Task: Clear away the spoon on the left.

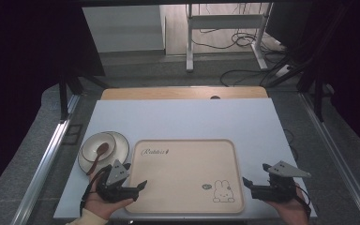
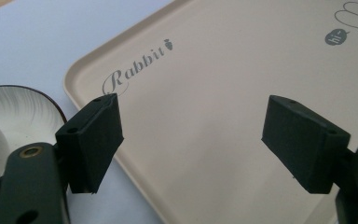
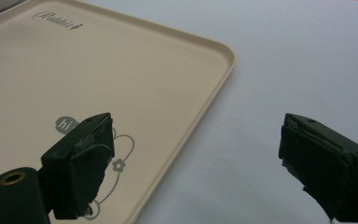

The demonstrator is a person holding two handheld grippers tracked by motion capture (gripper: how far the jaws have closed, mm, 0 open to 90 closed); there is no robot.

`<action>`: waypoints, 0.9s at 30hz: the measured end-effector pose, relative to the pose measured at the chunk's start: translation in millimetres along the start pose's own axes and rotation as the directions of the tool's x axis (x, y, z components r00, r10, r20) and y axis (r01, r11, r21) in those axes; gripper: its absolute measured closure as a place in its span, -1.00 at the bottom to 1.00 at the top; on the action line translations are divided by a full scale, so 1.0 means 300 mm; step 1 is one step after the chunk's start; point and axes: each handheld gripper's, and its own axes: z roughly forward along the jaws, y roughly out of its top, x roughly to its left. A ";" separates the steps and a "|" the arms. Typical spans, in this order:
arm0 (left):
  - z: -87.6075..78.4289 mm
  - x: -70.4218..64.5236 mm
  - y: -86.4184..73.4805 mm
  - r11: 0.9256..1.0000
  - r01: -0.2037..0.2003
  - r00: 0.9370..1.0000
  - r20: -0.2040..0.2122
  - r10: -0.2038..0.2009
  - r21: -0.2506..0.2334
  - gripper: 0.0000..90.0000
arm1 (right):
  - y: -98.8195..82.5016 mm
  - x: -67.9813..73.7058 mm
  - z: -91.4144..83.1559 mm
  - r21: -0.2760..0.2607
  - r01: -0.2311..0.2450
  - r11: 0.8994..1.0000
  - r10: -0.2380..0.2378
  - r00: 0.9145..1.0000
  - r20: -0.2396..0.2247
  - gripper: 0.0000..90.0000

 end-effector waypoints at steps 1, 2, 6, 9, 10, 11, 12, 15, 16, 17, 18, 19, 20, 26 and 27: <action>0.001 0.000 0.001 1.000 0.000 1.000 0.001 0.000 0.001 -0.56 | -0.001 -0.003 0.000 0.003 -0.001 1.000 0.001 1.000 -0.005 -0.75; 0.001 -0.001 0.001 1.000 0.002 1.000 0.001 -0.002 0.003 -0.56 | -0.002 -0.006 0.000 0.003 0.000 1.000 0.000 1.000 -0.007 -0.74; 0.006 0.003 -0.001 1.000 0.008 1.000 -0.005 -0.008 0.004 -0.56 | 0.001 -0.015 0.003 -0.001 -0.001 1.000 0.001 1.000 -0.012 -0.73; 0.004 0.006 -0.007 1.000 0.006 1.000 -0.005 -0.006 0.005 -0.56 | 0.007 -0.010 0.009 0.001 0.015 1.000 -0.015 1.000 -0.017 -0.72; 0.002 0.007 -0.009 1.000 0.000 1.000 -0.006 0.000 0.008 -0.56 | 0.006 -0.008 0.011 0.003 0.022 1.000 -0.022 1.000 -0.018 -0.72; 0.002 0.007 -0.009 1.000 0.000 1.000 -0.006 0.000 0.008 -0.56 | 0.006 -0.008 0.011 0.003 0.022 1.000 -0.022 1.000 -0.018 -0.72; 0.001 0.007 -0.010 1.000 0.000 1.000 -0.005 0.000 0.006 -0.56 | 0.004 -0.001 0.010 0.006 0.031 1.000 -0.031 0.999 -0.018 -0.72; -0.002 0.005 -0.010 1.000 0.000 1.000 -0.003 0.000 -0.002 -0.56 | 0.003 0.002 0.008 0.006 0.032 0.999 -0.032 0.999 -0.015 -0.72; -0.003 0.003 -0.010 1.000 -0.002 1.000 0.001 0.002 -0.006 -0.56 | 0.004 0.004 0.004 0.001 0.030 1.000 -0.030 0.999 -0.011 -0.71; -0.003 0.003 -0.010 1.000 -0.002 1.000 0.001 0.002 -0.006 -0.56 | 0.004 0.004 0.004 0.001 0.030 1.000 -0.030 0.999 -0.011 -0.71; -0.003 0.002 -0.010 1.000 -0.007 1.000 0.004 0.007 -0.006 -0.56 | 0.003 0.005 0.002 0.003 0.031 1.000 -0.031 0.999 -0.012 -0.71; -0.003 0.003 -0.009 1.000 -0.016 1.000 0.003 0.016 -0.005 -0.56 | 0.001 0.006 0.001 0.006 0.031 1.000 -0.031 0.999 -0.010 -0.71; 0.000 -0.001 -0.007 1.000 -0.017 1.000 0.009 0.017 -0.007 -0.56 | -0.001 0.007 -0.002 0.007 0.031 0.999 -0.031 0.999 -0.008 -0.71; 0.000 -0.004 0.002 0.999 -0.034 0.999 0.017 0.034 -0.013 -0.56 | -0.006 0.004 -0.009 0.006 0.029 1.000 -0.029 1.000 0.003 -0.70; 0.001 -0.004 0.003 0.999 -0.032 0.999 0.020 0.033 -0.016 -0.56 | -0.007 0.001 -0.007 0.008 0.027 1.000 -0.027 1.000 0.000 -0.70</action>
